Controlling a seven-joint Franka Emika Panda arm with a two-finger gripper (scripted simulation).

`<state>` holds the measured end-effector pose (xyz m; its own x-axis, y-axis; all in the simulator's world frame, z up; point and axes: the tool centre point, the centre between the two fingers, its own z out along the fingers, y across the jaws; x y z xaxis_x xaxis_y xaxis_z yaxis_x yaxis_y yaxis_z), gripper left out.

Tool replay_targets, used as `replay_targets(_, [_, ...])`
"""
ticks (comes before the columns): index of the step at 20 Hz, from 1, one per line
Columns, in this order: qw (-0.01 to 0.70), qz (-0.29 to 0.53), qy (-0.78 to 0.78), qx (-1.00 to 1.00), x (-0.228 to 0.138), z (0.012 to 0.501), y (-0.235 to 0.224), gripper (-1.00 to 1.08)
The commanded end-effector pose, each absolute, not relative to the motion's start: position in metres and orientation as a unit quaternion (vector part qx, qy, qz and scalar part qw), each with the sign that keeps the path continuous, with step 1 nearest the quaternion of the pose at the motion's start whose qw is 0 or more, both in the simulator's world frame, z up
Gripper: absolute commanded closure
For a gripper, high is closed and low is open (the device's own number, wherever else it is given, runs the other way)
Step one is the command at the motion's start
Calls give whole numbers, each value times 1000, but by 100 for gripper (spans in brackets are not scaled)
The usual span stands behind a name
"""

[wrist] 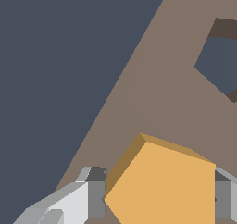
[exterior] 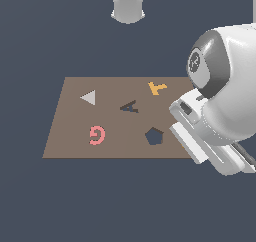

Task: Insert a designated object into the corresponding slot on a board.

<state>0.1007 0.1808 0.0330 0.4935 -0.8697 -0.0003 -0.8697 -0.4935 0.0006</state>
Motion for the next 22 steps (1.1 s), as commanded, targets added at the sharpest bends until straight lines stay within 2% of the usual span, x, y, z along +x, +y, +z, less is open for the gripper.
replay_targets(1, [0, 0, -503, 864, 101, 33, 181, 108])
replay_targets(10, [0, 0, -489, 872, 97, 34, 166, 108])
replay_targets(22, [0, 0, -432, 902, 87, 39, 107, 108])
